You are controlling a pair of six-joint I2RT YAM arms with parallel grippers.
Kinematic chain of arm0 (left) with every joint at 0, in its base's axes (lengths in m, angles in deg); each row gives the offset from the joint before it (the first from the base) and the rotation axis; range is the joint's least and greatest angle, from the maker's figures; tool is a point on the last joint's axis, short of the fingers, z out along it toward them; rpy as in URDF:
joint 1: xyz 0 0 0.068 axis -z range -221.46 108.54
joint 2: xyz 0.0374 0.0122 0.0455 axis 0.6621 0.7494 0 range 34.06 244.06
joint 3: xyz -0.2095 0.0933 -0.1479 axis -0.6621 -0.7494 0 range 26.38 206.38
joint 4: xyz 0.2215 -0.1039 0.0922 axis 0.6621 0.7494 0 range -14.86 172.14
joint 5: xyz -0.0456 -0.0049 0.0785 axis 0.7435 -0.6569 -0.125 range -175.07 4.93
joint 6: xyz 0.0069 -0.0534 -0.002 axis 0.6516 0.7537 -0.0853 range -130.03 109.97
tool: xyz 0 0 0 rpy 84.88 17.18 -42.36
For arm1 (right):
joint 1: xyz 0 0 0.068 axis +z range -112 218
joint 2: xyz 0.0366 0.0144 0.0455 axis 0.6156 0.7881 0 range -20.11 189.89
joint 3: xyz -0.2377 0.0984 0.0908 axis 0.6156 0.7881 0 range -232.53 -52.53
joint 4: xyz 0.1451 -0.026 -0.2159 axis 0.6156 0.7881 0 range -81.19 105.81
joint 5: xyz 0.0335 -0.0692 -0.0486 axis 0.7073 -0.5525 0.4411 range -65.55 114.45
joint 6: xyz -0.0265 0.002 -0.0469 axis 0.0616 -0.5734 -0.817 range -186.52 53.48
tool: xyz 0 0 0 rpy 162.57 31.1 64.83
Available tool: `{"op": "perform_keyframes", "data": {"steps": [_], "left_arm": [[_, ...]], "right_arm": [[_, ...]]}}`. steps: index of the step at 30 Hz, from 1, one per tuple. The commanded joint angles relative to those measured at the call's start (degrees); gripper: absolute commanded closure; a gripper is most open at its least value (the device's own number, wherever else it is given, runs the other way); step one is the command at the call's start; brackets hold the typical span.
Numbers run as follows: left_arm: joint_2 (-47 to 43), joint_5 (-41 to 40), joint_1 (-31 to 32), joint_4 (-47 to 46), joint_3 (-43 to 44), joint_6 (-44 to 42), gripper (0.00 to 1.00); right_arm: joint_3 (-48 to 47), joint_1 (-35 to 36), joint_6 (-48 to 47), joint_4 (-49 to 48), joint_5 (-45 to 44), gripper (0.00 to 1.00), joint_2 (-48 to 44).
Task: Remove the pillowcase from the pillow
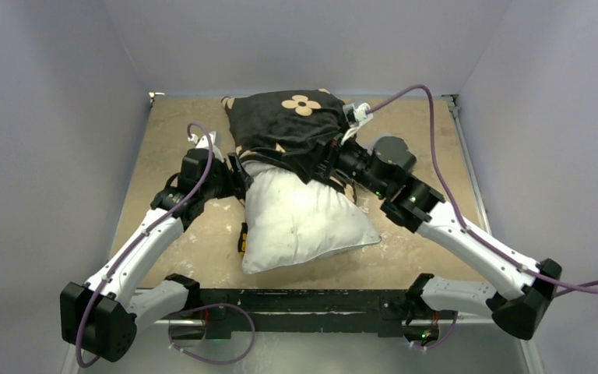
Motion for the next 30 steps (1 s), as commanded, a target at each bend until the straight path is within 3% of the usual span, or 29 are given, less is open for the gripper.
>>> {"op": "perform_keyframes", "data": {"steps": [1, 6, 14, 16, 21, 30], "left_arm": [[0.20, 6.78, 0.31, -5.84, -4.72, 3.76, 0.34], [3.07, 10.07, 2.69, -9.25, -4.98, 6.19, 0.34], [5.10, 2.20, 12.15, -5.84, 2.61, 5.09, 0.33], [5.82, 1.76, 14.05, -5.70, 4.07, 5.22, 0.32], [7.38, -3.52, 20.11, -3.33, 9.16, 4.29, 0.29], [18.76, -8.40, 23.94, -7.92, 9.61, 6.67, 0.21]], "right_arm": [[1.20, -4.13, 3.85, 8.28, -15.76, 0.01, 7.68], [3.99, -5.71, 7.47, 11.10, -23.47, 0.01, 11.94], [8.58, -6.28, 6.40, 6.48, -21.01, 0.04, 14.33], [9.12, -6.69, 6.37, 4.86, -20.84, 0.22, 15.28], [9.36, -7.11, 5.45, 0.85, -16.72, 0.98, 15.54], [11.21, -7.08, 5.59, -5.86, -8.91, 1.00, 14.00]]}}
